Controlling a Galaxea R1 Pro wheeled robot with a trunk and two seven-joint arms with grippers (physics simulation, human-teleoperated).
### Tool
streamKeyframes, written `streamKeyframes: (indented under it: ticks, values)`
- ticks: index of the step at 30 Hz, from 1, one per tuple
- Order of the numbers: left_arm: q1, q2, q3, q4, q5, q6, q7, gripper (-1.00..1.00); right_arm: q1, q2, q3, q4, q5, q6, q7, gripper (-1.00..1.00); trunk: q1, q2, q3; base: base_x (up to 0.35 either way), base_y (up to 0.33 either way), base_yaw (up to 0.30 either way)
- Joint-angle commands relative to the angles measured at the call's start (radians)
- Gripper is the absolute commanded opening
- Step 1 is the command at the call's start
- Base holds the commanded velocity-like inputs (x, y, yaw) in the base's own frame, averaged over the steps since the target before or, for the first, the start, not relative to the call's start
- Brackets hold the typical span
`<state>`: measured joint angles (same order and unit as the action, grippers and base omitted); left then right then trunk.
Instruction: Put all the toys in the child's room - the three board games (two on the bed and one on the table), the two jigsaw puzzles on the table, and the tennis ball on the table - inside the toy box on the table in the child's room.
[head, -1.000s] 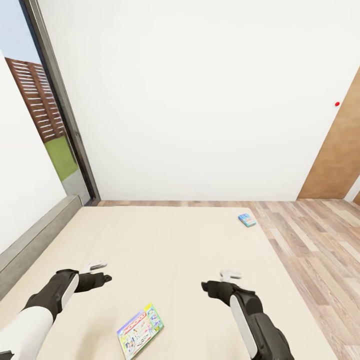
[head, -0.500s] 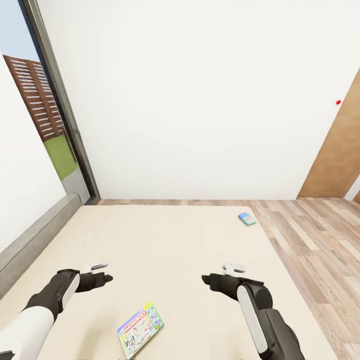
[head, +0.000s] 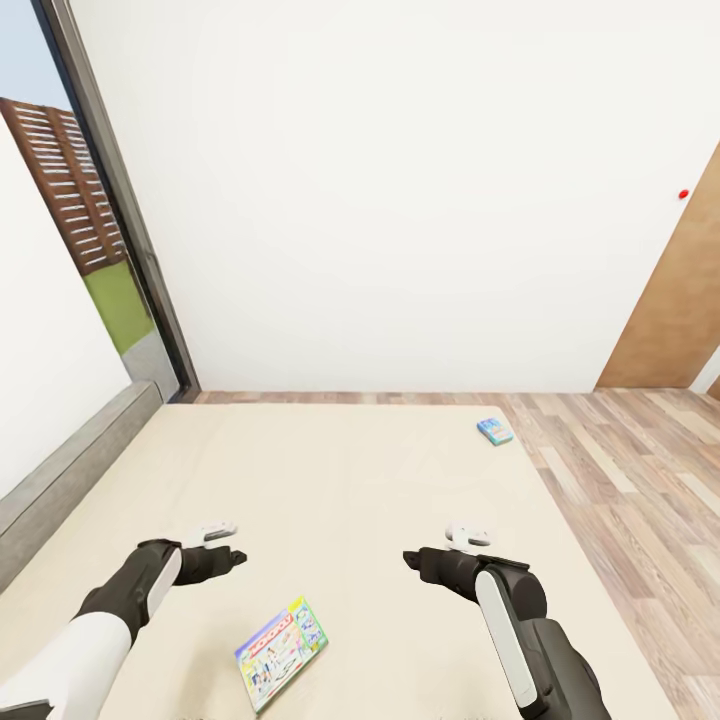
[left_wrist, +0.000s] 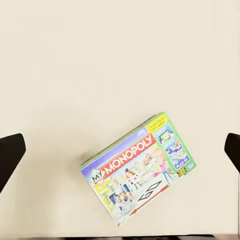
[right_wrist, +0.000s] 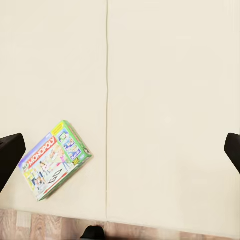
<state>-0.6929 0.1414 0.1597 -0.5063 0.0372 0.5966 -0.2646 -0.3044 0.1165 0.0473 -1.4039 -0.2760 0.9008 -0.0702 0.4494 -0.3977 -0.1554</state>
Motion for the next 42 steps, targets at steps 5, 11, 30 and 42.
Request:
streamKeyframes:
  ticks: [5, 11, 30, 42]
  values:
    - [-0.004, -0.052, 0.010, -0.013, 0.019, 0.092, -0.004, 1.00, -0.001, 0.001, 0.001, 0.004, -0.009, 0.004, -0.008, 1.00, 0.001, -0.002, -0.010, 0.000, 0.000, 0.000]
    - [-0.007, -0.145, 0.010, -0.015, 0.071, 0.092, 0.008, 1.00, -0.001, -0.001, 0.000, 0.005, -0.008, 0.004, -0.008, 1.00, 0.001, -0.002, -0.020, 0.000, 0.000, 0.000]
    - [-0.008, -0.108, 0.008, -0.016, 0.077, 0.050, 0.012, 1.00, -0.001, -0.001, 0.000, 0.005, -0.008, 0.004, -0.009, 1.00, 0.001, -0.002, -0.052, 0.000, 0.000, 0.000]
    - [-0.008, -0.034, 0.009, -0.017, 0.083, 0.058, 0.009, 1.00, -0.001, -0.001, 0.002, -0.001, -0.007, 0.007, -0.010, 1.00, 0.001, -0.002, -0.071, 0.000, 0.000, 0.000]
